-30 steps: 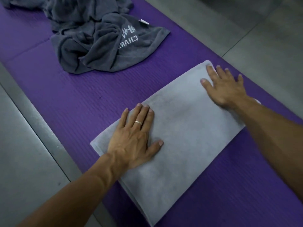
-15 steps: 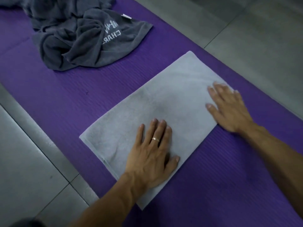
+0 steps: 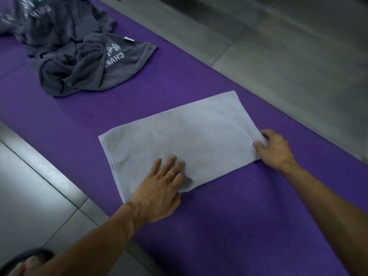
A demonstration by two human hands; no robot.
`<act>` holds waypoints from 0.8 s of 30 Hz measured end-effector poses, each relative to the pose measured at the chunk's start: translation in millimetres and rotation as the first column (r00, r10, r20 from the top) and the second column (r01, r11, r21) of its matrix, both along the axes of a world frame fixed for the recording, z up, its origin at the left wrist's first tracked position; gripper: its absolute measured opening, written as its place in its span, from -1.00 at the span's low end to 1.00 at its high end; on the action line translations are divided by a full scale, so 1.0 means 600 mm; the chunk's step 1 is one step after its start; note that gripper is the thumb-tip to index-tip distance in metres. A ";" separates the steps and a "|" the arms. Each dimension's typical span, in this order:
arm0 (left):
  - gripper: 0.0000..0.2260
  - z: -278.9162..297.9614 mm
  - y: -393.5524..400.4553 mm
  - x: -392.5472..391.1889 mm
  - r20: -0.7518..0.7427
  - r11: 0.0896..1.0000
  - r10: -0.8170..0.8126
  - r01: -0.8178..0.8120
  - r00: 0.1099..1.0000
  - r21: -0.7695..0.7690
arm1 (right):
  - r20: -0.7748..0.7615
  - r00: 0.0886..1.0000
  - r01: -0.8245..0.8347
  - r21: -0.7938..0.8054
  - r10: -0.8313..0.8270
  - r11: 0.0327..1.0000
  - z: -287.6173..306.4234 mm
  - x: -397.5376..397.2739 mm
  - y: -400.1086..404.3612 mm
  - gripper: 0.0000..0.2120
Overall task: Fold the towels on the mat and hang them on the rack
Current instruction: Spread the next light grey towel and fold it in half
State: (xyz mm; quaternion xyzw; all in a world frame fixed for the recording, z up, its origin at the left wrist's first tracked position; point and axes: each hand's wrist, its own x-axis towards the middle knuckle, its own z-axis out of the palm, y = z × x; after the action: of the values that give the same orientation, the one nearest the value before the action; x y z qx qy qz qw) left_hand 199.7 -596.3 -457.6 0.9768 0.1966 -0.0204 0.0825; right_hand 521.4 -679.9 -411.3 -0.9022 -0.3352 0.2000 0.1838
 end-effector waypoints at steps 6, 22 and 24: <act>-0.69 0.038 0.019 -0.023 0.064 0.991 -0.074 0.080 0.995 -0.106 | 0.142 0.988 -0.036 -0.119 0.053 0.992 -0.005 -0.031 -0.137 -0.51; -0.84 0.131 0.096 0.012 -0.253 0.766 0.058 -0.205 0.966 -0.609 | -0.243 0.802 -0.595 -0.402 0.546 0.695 0.092 -0.053 -0.053 -0.80; -0.75 0.135 0.103 0.014 -0.273 0.801 0.079 -0.225 0.959 -0.555 | -0.242 0.807 -0.586 -0.441 0.538 0.680 0.105 -0.047 -0.037 -0.74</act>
State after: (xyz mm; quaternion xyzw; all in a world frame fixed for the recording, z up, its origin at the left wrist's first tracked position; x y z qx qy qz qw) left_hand 207.8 -534.6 -376.4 0.8761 0.2674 -0.1889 0.3540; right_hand 493.4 -702.0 -348.4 -0.7608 -0.5240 0.3672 -0.1088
